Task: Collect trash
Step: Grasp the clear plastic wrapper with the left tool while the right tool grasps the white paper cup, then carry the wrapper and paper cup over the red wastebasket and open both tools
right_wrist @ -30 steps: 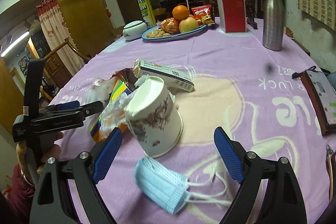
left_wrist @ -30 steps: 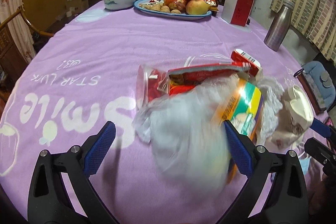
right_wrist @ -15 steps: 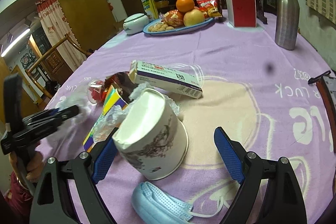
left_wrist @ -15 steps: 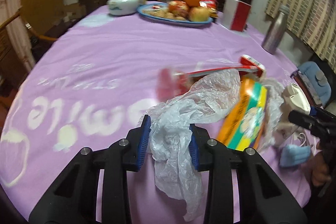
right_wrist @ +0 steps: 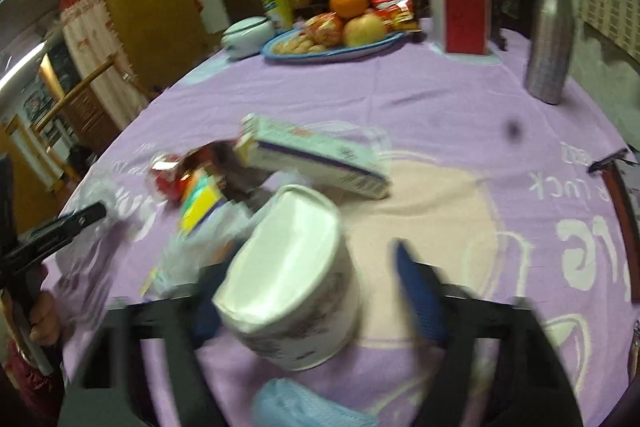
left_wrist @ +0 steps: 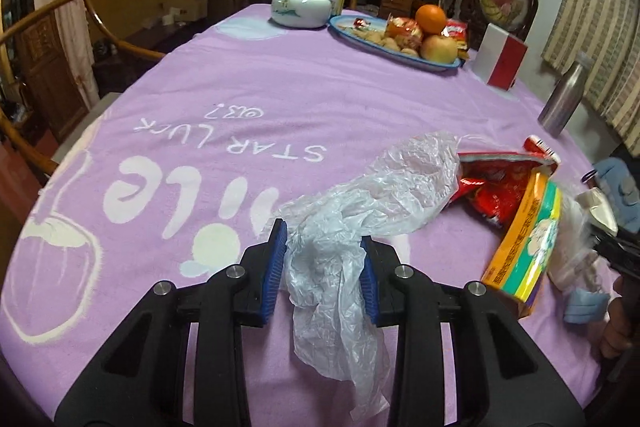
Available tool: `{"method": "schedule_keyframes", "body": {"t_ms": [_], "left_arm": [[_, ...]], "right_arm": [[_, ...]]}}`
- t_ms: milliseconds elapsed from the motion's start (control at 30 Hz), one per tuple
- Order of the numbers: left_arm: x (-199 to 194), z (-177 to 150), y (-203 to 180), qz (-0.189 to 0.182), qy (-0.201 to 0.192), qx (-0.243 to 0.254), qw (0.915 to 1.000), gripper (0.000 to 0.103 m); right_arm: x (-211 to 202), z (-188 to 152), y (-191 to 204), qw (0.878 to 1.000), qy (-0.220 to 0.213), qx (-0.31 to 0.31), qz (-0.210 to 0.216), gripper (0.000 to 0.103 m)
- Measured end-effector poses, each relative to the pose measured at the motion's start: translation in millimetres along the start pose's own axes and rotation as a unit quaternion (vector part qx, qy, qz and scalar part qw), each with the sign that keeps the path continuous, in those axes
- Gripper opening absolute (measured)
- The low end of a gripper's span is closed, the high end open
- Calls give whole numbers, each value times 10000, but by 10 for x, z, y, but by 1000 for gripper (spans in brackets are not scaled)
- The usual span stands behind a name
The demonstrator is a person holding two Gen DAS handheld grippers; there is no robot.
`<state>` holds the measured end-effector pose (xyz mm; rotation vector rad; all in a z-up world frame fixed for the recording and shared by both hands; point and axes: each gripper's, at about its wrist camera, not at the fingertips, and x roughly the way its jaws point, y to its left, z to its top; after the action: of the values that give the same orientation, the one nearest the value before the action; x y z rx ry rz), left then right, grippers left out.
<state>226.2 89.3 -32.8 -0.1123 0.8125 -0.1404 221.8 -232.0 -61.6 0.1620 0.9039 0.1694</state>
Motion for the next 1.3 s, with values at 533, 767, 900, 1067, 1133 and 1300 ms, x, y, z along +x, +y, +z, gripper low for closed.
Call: {"method": "schedule_keyframes", "body": {"t_ms": [533,767,900,1067,1133,1300], "left_arm": [[36,3,5,-309,90,-44,9995,36],[-154,-24,103,-415,-367,-317,9980,35],[-309,-80,114,-521,-341,-511,9968,35],[-741,-189,108,-200,-610,-444,9969,35],[-948,-276,169,-42,-657,-459,9968,35],[-1358,-561,425,336,-665,-581,9955,35]], "right_arm": [[-23,-10,-194,9992,-69,381,-60,33],[-259,8,-297,9961,-681,528,-208,33],[-356,10,-280,9949,-893,463,-25,33],[-491,2,-187,9924,-1141,358,293,33],[-538,-19,-123,9914,-1170,357,470,33],[-653,-75,141,9896,-1117,200,882,33]]}}
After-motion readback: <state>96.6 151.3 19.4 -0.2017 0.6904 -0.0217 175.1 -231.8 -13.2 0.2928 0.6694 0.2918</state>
